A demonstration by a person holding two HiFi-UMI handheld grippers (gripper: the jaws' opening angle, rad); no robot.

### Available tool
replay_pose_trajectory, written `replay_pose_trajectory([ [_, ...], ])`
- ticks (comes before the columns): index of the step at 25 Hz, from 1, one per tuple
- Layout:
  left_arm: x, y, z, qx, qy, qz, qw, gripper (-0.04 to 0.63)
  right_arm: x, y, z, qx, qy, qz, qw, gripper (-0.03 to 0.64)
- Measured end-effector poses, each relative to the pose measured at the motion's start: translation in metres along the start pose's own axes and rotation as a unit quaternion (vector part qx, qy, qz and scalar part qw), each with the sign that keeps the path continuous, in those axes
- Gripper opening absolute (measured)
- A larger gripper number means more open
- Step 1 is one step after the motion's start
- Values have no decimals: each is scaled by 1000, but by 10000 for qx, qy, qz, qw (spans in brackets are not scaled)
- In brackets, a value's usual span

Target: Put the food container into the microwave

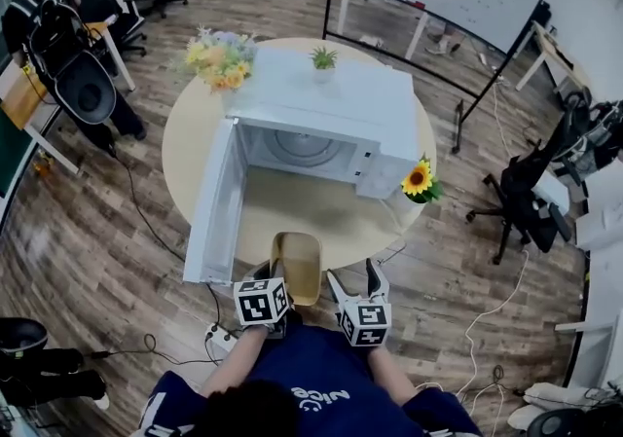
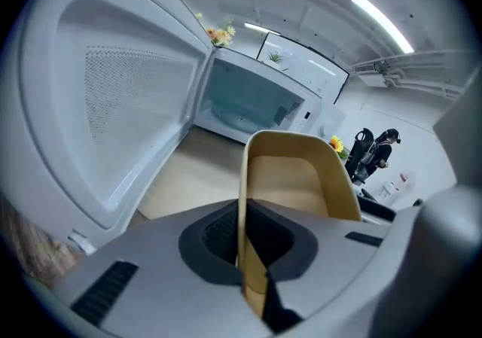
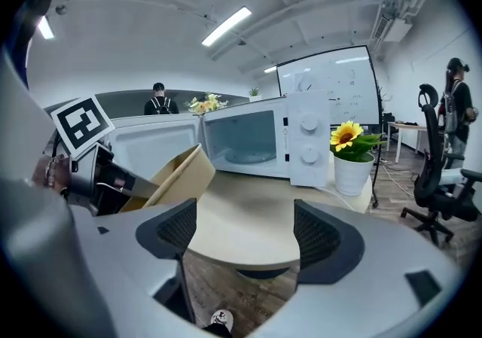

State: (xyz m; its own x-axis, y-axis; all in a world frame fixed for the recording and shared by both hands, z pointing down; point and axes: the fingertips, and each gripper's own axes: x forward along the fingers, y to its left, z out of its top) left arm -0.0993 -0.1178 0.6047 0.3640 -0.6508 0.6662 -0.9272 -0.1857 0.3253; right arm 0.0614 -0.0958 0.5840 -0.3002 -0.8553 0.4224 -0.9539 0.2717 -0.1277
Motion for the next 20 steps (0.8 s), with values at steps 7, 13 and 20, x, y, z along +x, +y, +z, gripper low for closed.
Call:
replay_pose_trajectory([
  [7,18,27,35,286,100,28,9995,5,37,14,17,76,-104,-255,9996,396],
  [13,31,33,51,170,91,1,9998,5,50,11,22,144,-57,-481,9987,390],
  [20,45,31,61,82,111,65,9999,5,61,8,25,164,23,-444,9989,393],
])
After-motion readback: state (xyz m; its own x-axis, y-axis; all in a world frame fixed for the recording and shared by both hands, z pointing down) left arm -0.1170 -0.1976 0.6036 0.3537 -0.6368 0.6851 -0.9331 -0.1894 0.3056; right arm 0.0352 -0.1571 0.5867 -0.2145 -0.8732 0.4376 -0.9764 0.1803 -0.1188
